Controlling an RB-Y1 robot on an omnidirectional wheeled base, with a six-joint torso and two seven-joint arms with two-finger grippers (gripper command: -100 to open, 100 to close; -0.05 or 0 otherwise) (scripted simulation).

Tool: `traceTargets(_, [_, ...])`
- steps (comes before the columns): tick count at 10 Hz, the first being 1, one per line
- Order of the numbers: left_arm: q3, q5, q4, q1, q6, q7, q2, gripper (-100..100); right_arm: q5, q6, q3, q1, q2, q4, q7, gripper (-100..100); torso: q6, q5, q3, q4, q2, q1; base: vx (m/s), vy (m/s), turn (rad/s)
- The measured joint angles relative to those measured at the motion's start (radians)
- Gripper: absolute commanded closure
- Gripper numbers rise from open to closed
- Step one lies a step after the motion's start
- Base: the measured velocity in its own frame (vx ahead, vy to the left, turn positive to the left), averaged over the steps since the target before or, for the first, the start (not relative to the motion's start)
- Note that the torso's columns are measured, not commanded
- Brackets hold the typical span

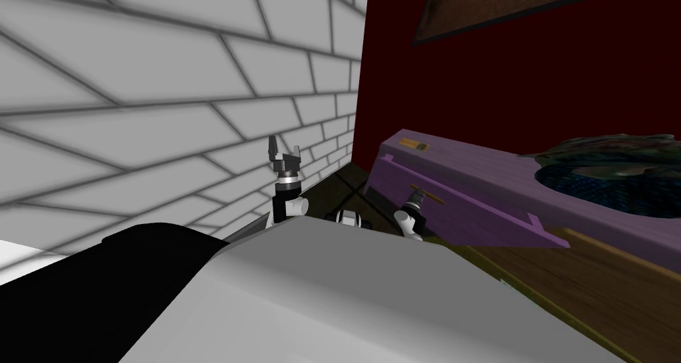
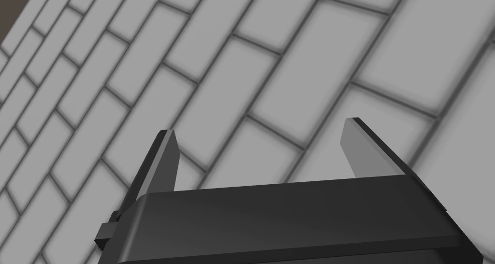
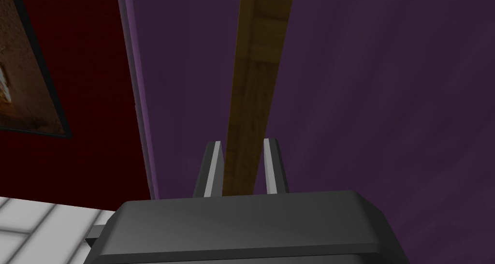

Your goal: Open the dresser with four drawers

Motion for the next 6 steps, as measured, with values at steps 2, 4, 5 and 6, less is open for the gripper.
traceTargets(2, [0.0,0.0,0.0,0.0,0.0,0.0,0.0,0,0.001,0.001,0.002,0.0,0.003,0.0,0.002,100,0.0,0.0,-0.001,0.0,-0.001,-0.001,-0.126,0.096,-0.024])
traceTargets(4, [0.0,0.0,0.0,0.0,0.0,0.0,0.0,0,0.004,0.0,0.005,0.003,0.009,-0.009,0.009,100,-0.001,-0.001,0.001,-0.001,0.001,0.003,-0.174,0.143,-0.029])
traceTargets(5, [0.0,0.0,0.0,0.0,0.0,0.0,0.0,0,0.003,0.003,0.006,0.004,0.011,-0.009,0.013,100,-0.001,-0.001,0.0,-0.001,0.0,0.001,-0.089,0.067,-0.008])
traceTargets(6, [0.0,0.0,0.0,0.0,0.0,0.0,0.0,0,0.003,0.006,0.007,0.006,0.012,-0.007,0.013,-100,-0.001,0.001,-0.003,0.001,-0.005,-0.003,-0.042,0.055,-0.142])
